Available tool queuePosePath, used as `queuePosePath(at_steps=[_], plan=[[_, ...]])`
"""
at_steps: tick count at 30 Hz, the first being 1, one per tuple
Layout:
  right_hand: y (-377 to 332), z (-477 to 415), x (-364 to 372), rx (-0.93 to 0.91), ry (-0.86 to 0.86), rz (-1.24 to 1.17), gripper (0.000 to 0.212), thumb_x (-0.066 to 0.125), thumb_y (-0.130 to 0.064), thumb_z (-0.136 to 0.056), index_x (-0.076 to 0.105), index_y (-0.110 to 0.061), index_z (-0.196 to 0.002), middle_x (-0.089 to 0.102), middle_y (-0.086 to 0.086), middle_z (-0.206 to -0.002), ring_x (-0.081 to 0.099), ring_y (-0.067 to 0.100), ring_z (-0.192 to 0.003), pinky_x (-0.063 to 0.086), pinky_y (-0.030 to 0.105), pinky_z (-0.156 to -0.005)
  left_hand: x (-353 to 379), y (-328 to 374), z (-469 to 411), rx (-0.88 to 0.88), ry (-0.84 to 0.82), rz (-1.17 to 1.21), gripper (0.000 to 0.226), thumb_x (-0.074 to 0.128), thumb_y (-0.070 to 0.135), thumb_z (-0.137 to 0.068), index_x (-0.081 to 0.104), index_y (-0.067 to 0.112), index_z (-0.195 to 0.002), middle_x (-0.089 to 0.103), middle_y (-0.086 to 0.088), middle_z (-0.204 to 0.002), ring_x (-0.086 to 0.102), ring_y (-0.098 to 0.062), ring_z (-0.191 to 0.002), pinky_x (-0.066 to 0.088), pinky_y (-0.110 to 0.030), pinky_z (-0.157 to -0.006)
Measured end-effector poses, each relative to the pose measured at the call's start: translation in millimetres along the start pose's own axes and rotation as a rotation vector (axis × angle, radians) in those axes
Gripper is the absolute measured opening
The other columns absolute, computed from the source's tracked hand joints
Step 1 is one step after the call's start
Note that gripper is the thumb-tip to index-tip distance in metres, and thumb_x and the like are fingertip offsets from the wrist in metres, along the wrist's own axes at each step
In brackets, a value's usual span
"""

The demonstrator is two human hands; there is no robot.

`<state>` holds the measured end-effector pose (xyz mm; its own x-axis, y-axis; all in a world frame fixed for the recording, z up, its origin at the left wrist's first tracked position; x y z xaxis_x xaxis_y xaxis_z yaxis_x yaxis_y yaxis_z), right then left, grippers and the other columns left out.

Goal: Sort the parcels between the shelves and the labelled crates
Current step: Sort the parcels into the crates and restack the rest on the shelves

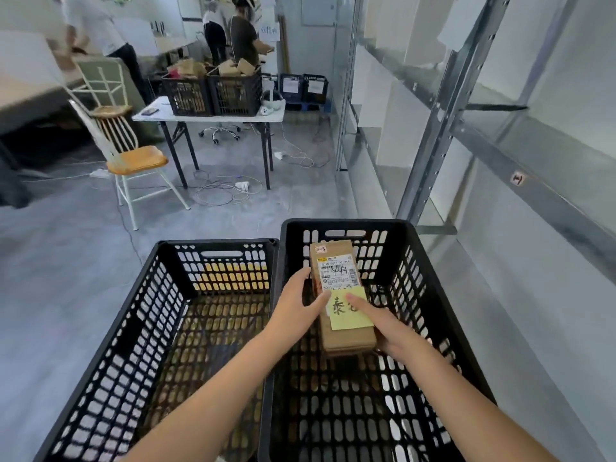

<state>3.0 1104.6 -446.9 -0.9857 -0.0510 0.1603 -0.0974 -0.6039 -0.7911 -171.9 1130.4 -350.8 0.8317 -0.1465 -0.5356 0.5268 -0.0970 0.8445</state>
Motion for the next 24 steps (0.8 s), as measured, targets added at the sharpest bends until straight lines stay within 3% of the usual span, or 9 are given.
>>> queuePosePath(at_steps=[2,3,7,10,12,16,18,22,24], plan=[[-1,-15,0,0.007,-0.018,0.005,0.073,0.087,-0.060,-0.058,0.075,-0.012,-0.112,0.075,0.009,-0.112,0.071,0.023,-0.106,0.047,0.044,-0.106,5,-2,-12,-0.016,0.020,0.005,0.047,0.063,0.034,-0.095,0.035,0.043,-0.132,0.036,0.043,-0.114,0.028,0.041,-0.102,0.025,0.012,-0.080],[-2,-21,1,0.005,-0.036,0.011,0.071,0.085,-0.059,-0.061,0.074,-0.012,-0.113,0.075,0.009,-0.112,0.071,0.022,-0.106,0.047,0.043,-0.106,8,-4,-17,-0.019,0.033,0.010,0.046,0.064,0.032,-0.095,0.035,0.046,-0.127,0.038,0.042,-0.112,0.030,0.040,-0.103,0.027,0.011,-0.083],[0,-45,-3,0.003,-0.027,0.087,0.074,0.078,-0.065,-0.070,0.069,-0.013,-0.122,0.073,0.008,-0.118,0.067,0.024,-0.113,0.044,0.044,-0.109,27,-10,-34,-0.017,0.044,-0.002,0.048,0.066,0.031,-0.093,0.045,0.028,-0.136,0.048,0.019,-0.128,0.041,0.009,-0.115,0.032,-0.009,-0.098],[5,-63,-10,-0.006,0.027,0.120,0.092,0.078,-0.073,-0.062,0.063,-0.013,-0.129,0.070,0.005,-0.122,0.063,0.022,-0.118,0.042,0.044,-0.111,33,-18,-48,-0.041,0.103,-0.004,0.049,0.067,0.027,-0.092,0.046,0.018,-0.135,0.048,0.013,-0.129,0.041,0.001,-0.117,0.035,-0.015,-0.101],[10,-75,-12,0.011,0.020,0.134,0.097,0.077,-0.076,-0.059,0.061,-0.014,-0.131,0.070,0.005,-0.123,0.061,0.022,-0.120,0.040,0.044,-0.113,34,-27,-55,-0.097,0.152,-0.003,0.055,0.067,0.026,-0.093,0.041,0.014,-0.140,0.040,0.015,-0.132,0.033,0.005,-0.120,0.031,-0.015,-0.107],[23,-96,-10,0.062,0.001,0.183,0.104,0.076,-0.083,-0.052,0.063,-0.018,-0.131,0.066,-0.002,-0.128,0.056,0.018,-0.125,0.036,0.043,-0.115,47,-63,-55,-0.342,0.135,0.018,0.079,0.064,0.031,-0.094,0.019,0.009,-0.155,0.022,-0.003,-0.161,0.015,-0.018,-0.150,0.015,-0.031,-0.120],[31,-109,-8,0.090,0.014,0.171,0.108,0.077,-0.083,-0.050,0.060,-0.018,-0.135,0.062,-0.001,-0.133,0.052,0.020,-0.130,0.035,0.044,-0.115,55,-74,-53,-0.426,0.090,0.003,0.088,0.065,0.037,-0.093,0.011,0.010,-0.158,0.012,-0.003,-0.165,0.006,-0.020,-0.152,0.014,-0.039,-0.123],[44,-129,1,0.131,0.016,0.176,0.113,0.081,-0.081,-0.044,0.062,-0.013,-0.132,0.064,0.004,-0.132,0.057,0.023,-0.124,0.042,0.046,-0.110,48,-77,-60,-0.436,0.190,0.044,0.072,0.068,0.022,-0.090,0.031,0.012,-0.151,0.037,-0.002,-0.150,0.031,-0.023,-0.142,0.032,-0.037,-0.115],[49,-136,4,0.147,0.020,0.178,0.114,0.081,-0.079,-0.045,0.060,-0.013,-0.135,0.061,0.003,-0.136,0.053,0.022,-0.128,0.040,0.046,-0.111,48,-79,-61,-0.468,0.202,0.062,0.073,0.067,0.020,-0.091,0.029,0.012,-0.152,0.038,-0.003,-0.150,0.034,-0.021,-0.139,0.034,-0.037,-0.114]])
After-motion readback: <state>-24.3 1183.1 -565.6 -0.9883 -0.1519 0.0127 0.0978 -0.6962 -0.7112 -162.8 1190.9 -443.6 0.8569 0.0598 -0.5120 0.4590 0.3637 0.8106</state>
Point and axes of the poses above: each hand's wrist, its own z-axis away from the middle knuckle, its own x-axis out of the palm, y = z × x, the point moved 10 cm from there along -z, towards the middle knuckle
